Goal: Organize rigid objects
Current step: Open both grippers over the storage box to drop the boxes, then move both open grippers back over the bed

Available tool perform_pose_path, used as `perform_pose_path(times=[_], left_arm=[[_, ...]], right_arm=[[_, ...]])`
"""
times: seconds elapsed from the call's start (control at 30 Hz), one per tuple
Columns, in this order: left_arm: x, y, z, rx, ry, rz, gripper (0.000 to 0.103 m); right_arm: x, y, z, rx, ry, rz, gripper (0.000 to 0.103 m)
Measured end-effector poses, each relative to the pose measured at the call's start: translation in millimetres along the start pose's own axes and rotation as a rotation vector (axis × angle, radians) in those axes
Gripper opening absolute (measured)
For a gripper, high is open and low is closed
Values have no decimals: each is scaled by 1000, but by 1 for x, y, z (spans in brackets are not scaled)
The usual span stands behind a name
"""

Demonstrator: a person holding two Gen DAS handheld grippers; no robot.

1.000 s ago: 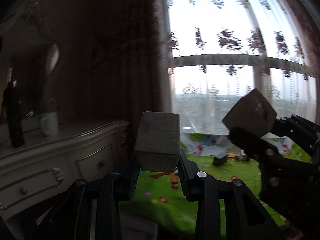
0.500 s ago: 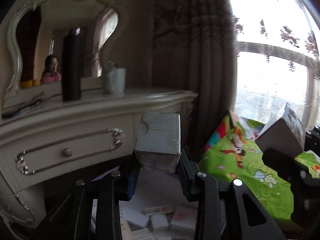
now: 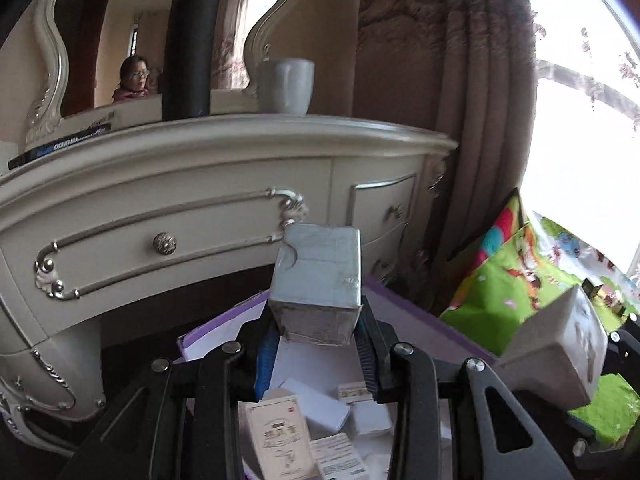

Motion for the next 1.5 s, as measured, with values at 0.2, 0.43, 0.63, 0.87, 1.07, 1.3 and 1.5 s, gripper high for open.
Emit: perform_pose_path(times=[0.2, 0.43, 0.63, 0.87, 1.07, 1.3, 1.5], left_arm=[[7, -17, 27, 110, 88, 38, 79], [-17, -24, 23, 117, 86, 101, 99], [-81, -38, 21, 179, -37, 184, 100], [-217, -107, 27, 589, -321, 219, 101], [-363, -147, 6, 549, -511, 456, 101], [-455, -189, 55, 522, -474, 592, 101], [-457, -189, 68, 512, -479, 570, 103]], right_arm=[[14, -23, 24, 101, 113, 33, 69], [-22, -43, -1, 81, 74, 137, 82], [-112, -78, -35, 77, -80, 365, 86], [-216, -187, -85, 270, -327, 638, 95], [-283, -291, -147, 372, -499, 856, 95], [-364, -365, -191, 417, -612, 990, 95], [-428, -406, -181, 505, -648, 1006, 95]])
Point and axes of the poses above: each gripper's, at about its wrist camera, not at the fingertips, and z roughly the way its jaws point, x to its left, y to its top, the point moved 9 cm from there along z, roughly the way its jaws point, and after that the axes turned 8 degrees about -z, right-handed, at the moved point
